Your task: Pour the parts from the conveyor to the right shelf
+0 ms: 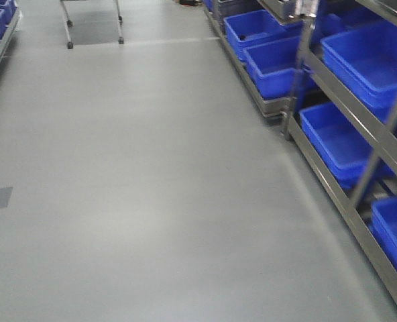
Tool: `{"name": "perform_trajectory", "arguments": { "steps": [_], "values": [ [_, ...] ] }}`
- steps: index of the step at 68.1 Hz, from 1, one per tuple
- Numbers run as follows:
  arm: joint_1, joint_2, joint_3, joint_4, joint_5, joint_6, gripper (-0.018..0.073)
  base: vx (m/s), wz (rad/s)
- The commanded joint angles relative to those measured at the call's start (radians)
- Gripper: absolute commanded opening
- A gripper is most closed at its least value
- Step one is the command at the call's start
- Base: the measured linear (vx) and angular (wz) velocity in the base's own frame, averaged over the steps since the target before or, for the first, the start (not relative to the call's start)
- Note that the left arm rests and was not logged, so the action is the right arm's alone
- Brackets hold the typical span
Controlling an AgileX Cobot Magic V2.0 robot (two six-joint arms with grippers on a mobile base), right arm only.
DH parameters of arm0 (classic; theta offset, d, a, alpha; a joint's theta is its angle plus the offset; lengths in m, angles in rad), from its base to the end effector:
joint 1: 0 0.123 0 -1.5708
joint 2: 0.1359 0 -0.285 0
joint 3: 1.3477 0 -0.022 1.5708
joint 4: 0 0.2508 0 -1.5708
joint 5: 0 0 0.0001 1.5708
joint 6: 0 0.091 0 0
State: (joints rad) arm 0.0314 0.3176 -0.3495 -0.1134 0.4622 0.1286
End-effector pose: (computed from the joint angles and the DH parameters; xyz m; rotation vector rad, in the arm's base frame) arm 0.0760 -0.0022 0.2691 0.0299 1.9107 -0.0088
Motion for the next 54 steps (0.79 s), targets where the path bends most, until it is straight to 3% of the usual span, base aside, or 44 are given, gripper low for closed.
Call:
{"name": "perform_trajectory", "arguments": {
  "steps": [1, 54],
  "values": [
    [-0.001, 0.012, -0.029, -0.013, -0.079, -0.002, -0.0003, 0.65, 0.22],
    [-0.001, 0.012, -0.029, -0.013, -0.079, -0.002, -0.0003, 0.58, 0.20]
  ]
}}
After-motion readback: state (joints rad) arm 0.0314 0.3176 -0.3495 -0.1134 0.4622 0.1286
